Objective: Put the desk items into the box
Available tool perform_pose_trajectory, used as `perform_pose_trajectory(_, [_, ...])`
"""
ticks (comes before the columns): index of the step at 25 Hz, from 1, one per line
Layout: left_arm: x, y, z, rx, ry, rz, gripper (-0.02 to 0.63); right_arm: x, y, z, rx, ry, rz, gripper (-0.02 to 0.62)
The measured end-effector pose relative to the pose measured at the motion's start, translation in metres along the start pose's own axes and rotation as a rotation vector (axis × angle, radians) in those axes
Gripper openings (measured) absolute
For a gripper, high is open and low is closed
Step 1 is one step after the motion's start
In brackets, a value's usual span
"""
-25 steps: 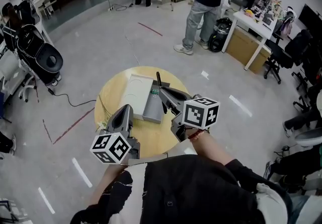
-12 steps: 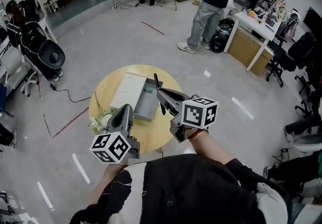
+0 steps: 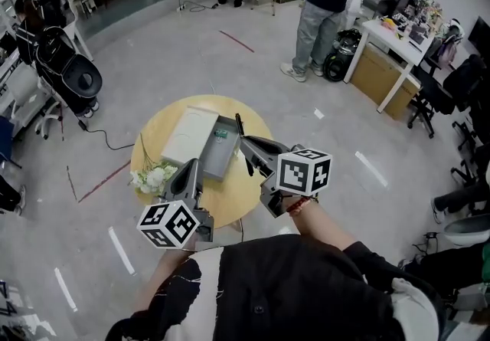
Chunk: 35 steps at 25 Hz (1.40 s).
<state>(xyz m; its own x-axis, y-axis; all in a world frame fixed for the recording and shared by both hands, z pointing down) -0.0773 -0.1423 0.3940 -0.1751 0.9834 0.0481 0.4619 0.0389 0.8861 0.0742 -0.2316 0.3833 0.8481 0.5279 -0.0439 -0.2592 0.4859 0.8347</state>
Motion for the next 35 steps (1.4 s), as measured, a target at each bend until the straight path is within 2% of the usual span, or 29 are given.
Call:
perform_pose_trajectory(8, [0.013,0.009,0.001,-0.002,-0.065,0.014,0.011,0.001,0.014,0.010,-0.024,-0.029,-0.044,0.046])
perform_pose_trajectory(17, [0.030,0.009,-0.023,0.007,-0.133,0.015,0.011,-0.021,0.036,0.013,-0.062,-0.035,-0.090,0.046])
perform_pose_trajectory(28, [0.006,-0.034,-0.076,-0.008,-0.070,-0.020,0.011,-0.073,0.029,0.011,-0.091,0.046,-0.010,0.046])
perform_pose_trajectory(35, [-0.016,-0.063,-0.114,-0.019,0.010,-0.052,0.011,-0.105,0.029,0.010,-0.085,0.139,0.040,0.045])
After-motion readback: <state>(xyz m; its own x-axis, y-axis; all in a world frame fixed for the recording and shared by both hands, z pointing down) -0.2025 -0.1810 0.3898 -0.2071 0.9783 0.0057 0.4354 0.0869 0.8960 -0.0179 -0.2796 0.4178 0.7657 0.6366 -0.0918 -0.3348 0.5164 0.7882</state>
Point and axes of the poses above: the fingertips, and each gripper's own axes: x backward along the fingers, z to its right, y out of its underside, the point moved 4 cm from there along x, backward along the fingers, and after that the axes turned 7 degrees about z, right-handed, at the moved point
